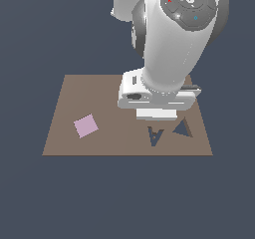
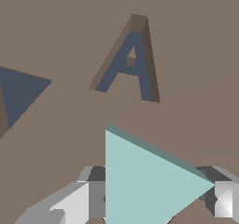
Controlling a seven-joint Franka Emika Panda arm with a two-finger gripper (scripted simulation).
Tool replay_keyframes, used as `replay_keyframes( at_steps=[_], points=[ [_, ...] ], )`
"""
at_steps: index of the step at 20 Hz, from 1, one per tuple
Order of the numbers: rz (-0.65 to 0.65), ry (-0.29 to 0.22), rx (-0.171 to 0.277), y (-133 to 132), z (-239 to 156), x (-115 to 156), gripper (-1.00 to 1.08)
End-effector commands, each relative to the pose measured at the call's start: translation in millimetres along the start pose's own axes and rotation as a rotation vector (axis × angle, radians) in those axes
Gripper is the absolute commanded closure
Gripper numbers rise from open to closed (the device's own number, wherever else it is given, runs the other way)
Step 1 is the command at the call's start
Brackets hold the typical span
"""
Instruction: Insert a designated object into the corresponding slot on a board.
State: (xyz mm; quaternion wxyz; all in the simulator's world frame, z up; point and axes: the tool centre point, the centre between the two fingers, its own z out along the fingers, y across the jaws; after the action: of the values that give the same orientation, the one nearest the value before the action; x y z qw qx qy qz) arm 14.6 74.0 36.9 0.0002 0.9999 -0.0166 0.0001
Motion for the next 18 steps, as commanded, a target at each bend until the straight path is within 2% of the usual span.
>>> replay_keyframes(
  at_steps=[1, 9, 18],
  points=[
    [-0.046, 0.000, 0.000, -20.4, -1.1, 13.3, 1.08],
    [-0.147, 0.000, 0.000, -67.8, -3.0, 38.9, 1.08],
    [-0.197, 0.000, 0.000, -91.8, -3.8, 49.7, 1.08]
  ],
)
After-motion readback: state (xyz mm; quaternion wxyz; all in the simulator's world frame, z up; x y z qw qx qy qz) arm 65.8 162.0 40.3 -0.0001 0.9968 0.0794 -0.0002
